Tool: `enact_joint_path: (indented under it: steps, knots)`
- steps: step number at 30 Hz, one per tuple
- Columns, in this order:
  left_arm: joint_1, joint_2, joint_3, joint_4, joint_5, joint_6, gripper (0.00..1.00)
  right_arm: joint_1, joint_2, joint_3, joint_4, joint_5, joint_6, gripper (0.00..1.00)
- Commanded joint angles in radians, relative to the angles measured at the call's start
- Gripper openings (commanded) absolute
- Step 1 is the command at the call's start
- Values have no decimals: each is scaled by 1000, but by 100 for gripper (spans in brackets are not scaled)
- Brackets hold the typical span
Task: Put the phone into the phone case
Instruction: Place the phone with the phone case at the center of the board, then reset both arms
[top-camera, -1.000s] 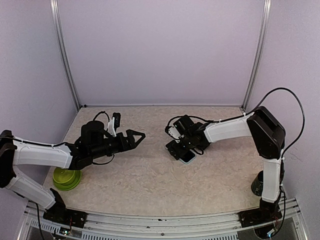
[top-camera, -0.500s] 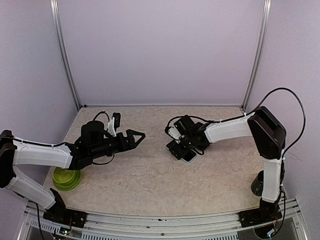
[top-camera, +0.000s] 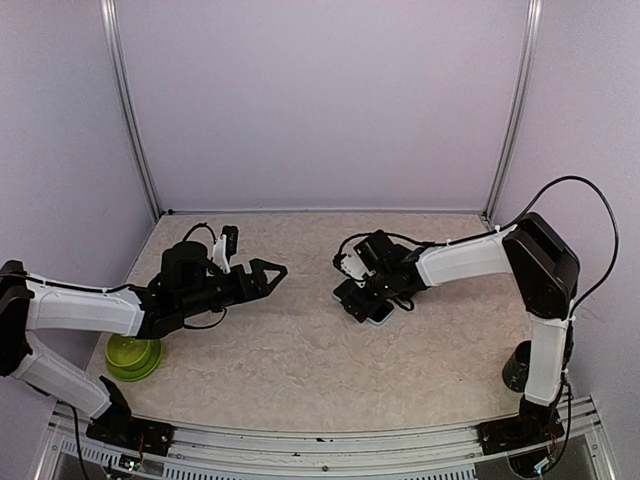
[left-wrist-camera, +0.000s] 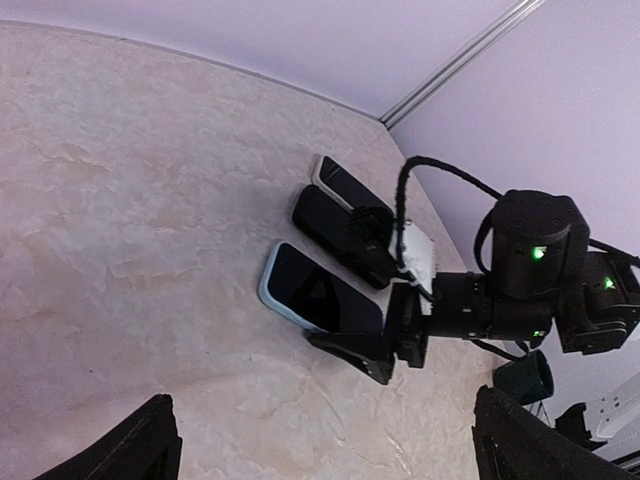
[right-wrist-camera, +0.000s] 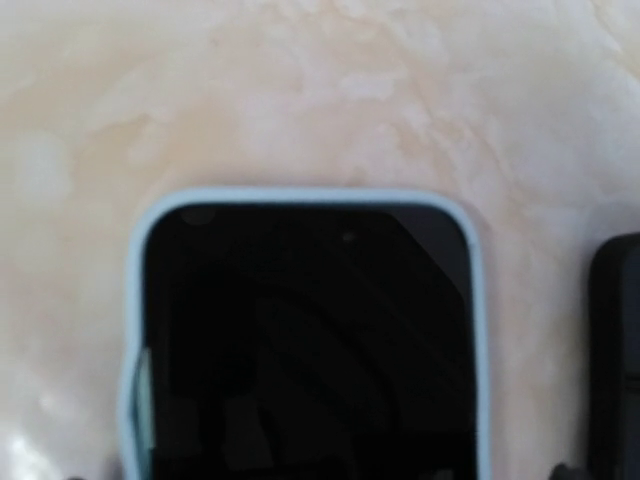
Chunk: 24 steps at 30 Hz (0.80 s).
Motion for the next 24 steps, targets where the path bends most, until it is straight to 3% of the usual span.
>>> enact_joint_path:
  steps: [1,12,19,24]
  knots:
    - [13,-43,33,-98,-112,74,99,-9,-118,-72,88,-54,-11,100]
    - [18,-135,35,-229,-364,170,99,-11,-401,-353,293,91,31,100]
    - [1,-204,-90,-136,-570,205,99,-54,-641,-539,441,50,87,100]
    - [12,-275,-154,-89,-614,230,99,-146,-779,-630,460,47,163,100]
